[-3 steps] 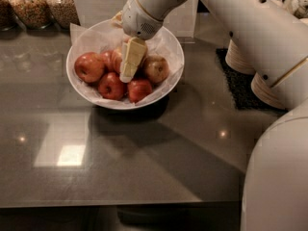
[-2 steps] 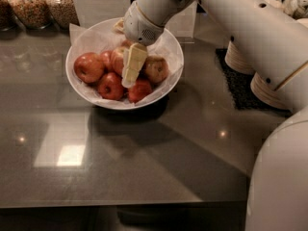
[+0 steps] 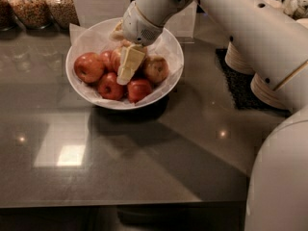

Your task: Pick apple from white bowl

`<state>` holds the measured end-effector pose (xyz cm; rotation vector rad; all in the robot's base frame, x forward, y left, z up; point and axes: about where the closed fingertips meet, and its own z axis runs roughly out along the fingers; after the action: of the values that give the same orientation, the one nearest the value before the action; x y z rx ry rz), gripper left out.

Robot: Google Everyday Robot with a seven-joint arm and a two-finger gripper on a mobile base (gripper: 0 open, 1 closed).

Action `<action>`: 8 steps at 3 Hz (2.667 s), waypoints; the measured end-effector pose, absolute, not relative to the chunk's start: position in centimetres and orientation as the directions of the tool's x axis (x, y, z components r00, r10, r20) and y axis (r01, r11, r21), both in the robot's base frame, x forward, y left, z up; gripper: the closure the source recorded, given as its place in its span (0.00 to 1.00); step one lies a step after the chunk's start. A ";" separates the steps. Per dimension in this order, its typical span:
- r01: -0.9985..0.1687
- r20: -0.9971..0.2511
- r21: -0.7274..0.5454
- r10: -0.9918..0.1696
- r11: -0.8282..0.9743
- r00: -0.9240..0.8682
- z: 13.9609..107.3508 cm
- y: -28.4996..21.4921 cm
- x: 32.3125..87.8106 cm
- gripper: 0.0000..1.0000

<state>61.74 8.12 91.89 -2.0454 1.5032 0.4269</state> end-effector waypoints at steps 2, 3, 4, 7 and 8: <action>-0.945 -0.557 -0.249 -0.766 -0.215 0.321 91.9 8.1 61.7 0.65; -0.945 -0.557 -0.249 -0.766 -0.215 0.321 91.9 8.1 61.7 0.89; -0.946 -0.570 -0.251 -0.758 -0.207 0.318 91.4 8.2 62.4 1.00; -0.916 -0.399 -0.334 -0.847 -0.223 0.351 103.8 11.0 58.5 1.00; -0.901 -0.379 -0.353 -0.841 -0.253 0.385 105.4 13.6 57.7 1.00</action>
Offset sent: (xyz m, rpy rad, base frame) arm 0.0000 0.0000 0.0000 0.0000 0.0000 0.0000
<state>57.74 13.55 105.43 -2.1358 1.4919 0.1532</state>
